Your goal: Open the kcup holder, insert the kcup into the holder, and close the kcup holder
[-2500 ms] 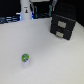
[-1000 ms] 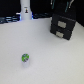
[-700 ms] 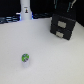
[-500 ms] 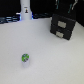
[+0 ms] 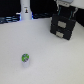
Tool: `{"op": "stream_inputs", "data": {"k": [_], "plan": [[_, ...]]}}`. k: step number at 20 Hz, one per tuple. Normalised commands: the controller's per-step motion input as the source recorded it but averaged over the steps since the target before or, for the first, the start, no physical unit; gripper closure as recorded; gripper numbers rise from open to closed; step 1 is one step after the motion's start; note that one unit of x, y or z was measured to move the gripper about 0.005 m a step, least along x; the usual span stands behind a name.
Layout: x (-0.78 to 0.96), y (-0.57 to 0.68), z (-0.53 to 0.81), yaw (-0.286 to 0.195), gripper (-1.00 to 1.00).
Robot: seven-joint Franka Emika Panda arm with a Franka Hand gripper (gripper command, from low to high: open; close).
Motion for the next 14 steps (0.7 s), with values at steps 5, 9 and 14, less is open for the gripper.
{"op": "stream_inputs", "data": {"k": [5,9,14], "plan": [[-0.12,0.16,-0.45,-0.012,-1.00],[-0.32,0.02,-0.38,-0.004,-1.00],[-0.34,-0.02,-0.37,0.019,-1.00]]}}
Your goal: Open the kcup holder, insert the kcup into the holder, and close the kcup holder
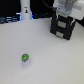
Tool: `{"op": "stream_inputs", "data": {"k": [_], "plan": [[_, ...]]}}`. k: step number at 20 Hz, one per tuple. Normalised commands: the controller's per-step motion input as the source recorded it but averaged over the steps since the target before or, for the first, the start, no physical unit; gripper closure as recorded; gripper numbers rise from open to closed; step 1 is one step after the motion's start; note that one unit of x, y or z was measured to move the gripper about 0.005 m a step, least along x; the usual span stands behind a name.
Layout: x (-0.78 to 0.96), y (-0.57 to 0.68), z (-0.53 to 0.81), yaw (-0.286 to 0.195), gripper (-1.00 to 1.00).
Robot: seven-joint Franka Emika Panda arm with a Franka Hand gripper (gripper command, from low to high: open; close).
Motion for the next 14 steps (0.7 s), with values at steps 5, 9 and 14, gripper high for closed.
{"op": "stream_inputs", "data": {"k": [5,9,14], "plan": [[-0.29,0.04,-0.16,-0.008,1.00],[-0.03,0.01,-0.01,-0.005,1.00],[0.00,-0.01,-0.01,-0.002,1.00]]}}
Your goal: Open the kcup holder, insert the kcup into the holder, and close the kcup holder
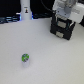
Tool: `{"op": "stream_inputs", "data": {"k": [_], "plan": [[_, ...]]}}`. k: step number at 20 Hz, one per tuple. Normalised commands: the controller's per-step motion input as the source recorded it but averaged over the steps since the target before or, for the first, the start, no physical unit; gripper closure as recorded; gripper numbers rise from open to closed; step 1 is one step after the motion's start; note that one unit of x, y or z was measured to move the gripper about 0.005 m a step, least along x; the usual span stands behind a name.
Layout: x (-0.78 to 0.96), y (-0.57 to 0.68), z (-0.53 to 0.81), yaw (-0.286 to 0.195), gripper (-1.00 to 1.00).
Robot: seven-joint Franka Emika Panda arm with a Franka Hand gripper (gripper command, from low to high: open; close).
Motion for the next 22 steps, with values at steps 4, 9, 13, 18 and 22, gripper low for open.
{"op": "stream_inputs", "data": {"k": [4,9,13,18,22], "plan": [[-0.05,0.02,0.00,-0.005,1.00],[0.31,-0.09,0.16,-0.005,1.00],[0.74,-0.18,0.29,-0.014,1.00],[0.90,-0.22,0.31,-0.021,1.00],[1.00,-0.22,0.17,-0.034,1.00]]}}
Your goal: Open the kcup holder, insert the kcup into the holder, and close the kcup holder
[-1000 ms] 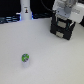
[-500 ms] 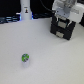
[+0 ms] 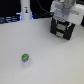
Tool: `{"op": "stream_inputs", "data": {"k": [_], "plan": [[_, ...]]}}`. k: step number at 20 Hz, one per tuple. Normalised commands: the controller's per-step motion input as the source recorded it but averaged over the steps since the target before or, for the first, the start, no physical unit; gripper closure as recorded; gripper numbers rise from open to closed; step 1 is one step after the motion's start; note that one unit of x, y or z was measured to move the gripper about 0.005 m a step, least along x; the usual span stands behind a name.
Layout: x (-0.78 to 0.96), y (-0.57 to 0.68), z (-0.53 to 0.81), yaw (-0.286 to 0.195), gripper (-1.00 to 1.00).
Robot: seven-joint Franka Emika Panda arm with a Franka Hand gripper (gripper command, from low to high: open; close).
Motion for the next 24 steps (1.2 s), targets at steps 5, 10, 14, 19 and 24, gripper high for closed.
{"op": "stream_inputs", "data": {"k": [5,10,14,19,24], "plan": [[1.00,-0.21,0.23,-0.038,1.00],[0.99,-0.24,0.20,-0.041,1.00],[0.98,-0.27,0.19,-0.045,1.00],[0.94,-0.31,0.23,-0.051,1.00],[0.83,-0.33,0.24,-0.047,1.00]]}}
